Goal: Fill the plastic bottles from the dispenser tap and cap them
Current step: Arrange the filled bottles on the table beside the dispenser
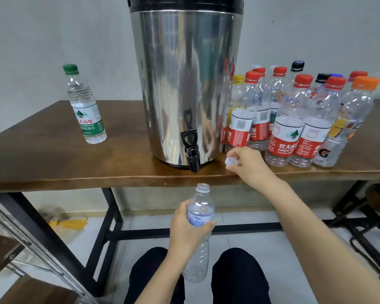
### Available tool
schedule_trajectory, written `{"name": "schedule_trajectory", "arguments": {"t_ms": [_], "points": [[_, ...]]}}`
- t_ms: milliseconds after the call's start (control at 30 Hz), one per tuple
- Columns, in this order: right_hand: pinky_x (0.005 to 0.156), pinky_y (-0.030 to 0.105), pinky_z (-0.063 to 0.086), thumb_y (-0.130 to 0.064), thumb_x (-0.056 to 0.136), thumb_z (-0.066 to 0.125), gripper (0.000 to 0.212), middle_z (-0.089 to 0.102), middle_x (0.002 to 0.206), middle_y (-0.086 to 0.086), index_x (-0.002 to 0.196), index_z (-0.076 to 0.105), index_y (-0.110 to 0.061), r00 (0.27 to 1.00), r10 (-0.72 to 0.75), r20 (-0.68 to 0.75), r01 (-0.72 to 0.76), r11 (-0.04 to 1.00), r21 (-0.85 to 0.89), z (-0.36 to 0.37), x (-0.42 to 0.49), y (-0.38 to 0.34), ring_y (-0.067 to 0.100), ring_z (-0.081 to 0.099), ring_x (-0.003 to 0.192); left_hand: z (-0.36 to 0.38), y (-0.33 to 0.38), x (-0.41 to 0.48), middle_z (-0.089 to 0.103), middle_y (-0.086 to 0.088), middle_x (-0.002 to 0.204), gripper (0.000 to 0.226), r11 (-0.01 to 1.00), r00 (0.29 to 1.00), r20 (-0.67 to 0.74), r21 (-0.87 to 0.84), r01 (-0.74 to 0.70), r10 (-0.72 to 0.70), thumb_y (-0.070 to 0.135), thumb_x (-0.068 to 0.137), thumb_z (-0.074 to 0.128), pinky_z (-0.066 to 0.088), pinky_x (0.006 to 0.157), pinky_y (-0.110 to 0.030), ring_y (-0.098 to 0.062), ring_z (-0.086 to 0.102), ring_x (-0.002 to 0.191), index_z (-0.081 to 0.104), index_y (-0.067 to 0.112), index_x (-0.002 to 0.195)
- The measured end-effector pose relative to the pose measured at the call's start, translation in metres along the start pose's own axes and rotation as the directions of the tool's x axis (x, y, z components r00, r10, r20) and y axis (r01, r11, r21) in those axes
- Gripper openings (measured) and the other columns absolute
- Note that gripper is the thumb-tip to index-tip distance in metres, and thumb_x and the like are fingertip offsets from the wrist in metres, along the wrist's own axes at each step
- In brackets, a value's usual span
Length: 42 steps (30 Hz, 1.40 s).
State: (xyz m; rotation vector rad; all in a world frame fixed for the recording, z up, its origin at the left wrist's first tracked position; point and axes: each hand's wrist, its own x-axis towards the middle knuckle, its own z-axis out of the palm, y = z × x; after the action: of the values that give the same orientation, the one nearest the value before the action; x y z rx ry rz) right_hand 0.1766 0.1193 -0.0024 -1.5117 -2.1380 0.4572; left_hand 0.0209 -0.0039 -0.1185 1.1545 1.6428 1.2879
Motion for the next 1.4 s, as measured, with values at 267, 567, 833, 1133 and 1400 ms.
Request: {"name": "schedule_trajectory", "arguments": {"t_ms": [267,567,833,1133,1400], "points": [[0.098,0.044,0.047,-0.018,0.089,0.070,0.043,0.059,0.125,0.009,0.131,0.059,-0.016,0.996,0.072,-0.052,-0.074,0.997,-0.027,0.026,0.011,0.008,0.028,0.053,0.115,-0.013,0.008,0.015,0.065,0.009,0.109,0.062,0.999,0.997,-0.071,-0.022,-0.037,0.036,0.015,0.069,0.089,0.049,0.072,-0.009,-0.005,0.063,0.097,0.054,0.029,0.118],[0.093,0.045,0.050,-0.021,0.091,0.068,0.044,0.063,0.117,0.006,0.133,0.056,-0.016,0.992,0.112,-0.061,-0.111,0.994,0.022,0.031,0.009,0.010,0.028,0.056,0.110,-0.009,0.016,0.016,0.062,0.009,0.121,0.070,0.992,0.987,-0.115,-0.045,-0.120,0.115,0.016,0.068,0.090,0.053,0.092,-0.024,-0.008,0.061,0.109,0.051,0.036,0.122],[0.091,0.042,0.051,-0.023,0.091,0.070,0.050,0.054,0.124,0.007,0.137,0.051,-0.017,0.973,0.054,-0.223,-0.046,0.998,0.042,0.010,-0.004,-0.008,0.025,0.062,0.099,-0.010,0.021,0.016,0.061,0.009,0.122,0.070,0.982,0.982,-0.119,-0.096,-0.162,0.150,0.018,0.068,0.089,0.051,0.089,-0.020,-0.008,0.060,0.110,0.050,0.041,0.122],[0.076,0.028,0.044,-0.023,0.091,0.067,0.051,0.051,0.114,-0.014,0.140,0.051,-0.028,0.836,-0.473,-0.279,0.476,0.877,-0.063,-0.027,-0.026,-0.093,0.004,0.049,0.093,-0.012,0.022,0.012,0.063,0.016,0.121,0.078,0.960,0.962,-0.150,-0.130,-0.247,0.227,0.010,0.069,0.088,0.053,0.086,-0.016,-0.006,0.063,0.109,0.048,0.038,0.130],[0.050,0.021,0.018,-0.015,0.086,0.072,0.025,0.060,0.096,-0.008,0.108,0.062,-0.023,0.770,-0.554,-0.317,0.437,0.819,-0.371,-0.009,-0.019,-0.102,0.013,0.041,0.096,-0.012,0.017,0.013,0.060,0.013,0.126,0.078,0.954,0.942,-0.198,-0.076,-0.291,0.272,0.015,0.068,0.090,0.054,0.096,-0.041,-0.011,0.061,0.115,0.053,0.032,0.135]]}}
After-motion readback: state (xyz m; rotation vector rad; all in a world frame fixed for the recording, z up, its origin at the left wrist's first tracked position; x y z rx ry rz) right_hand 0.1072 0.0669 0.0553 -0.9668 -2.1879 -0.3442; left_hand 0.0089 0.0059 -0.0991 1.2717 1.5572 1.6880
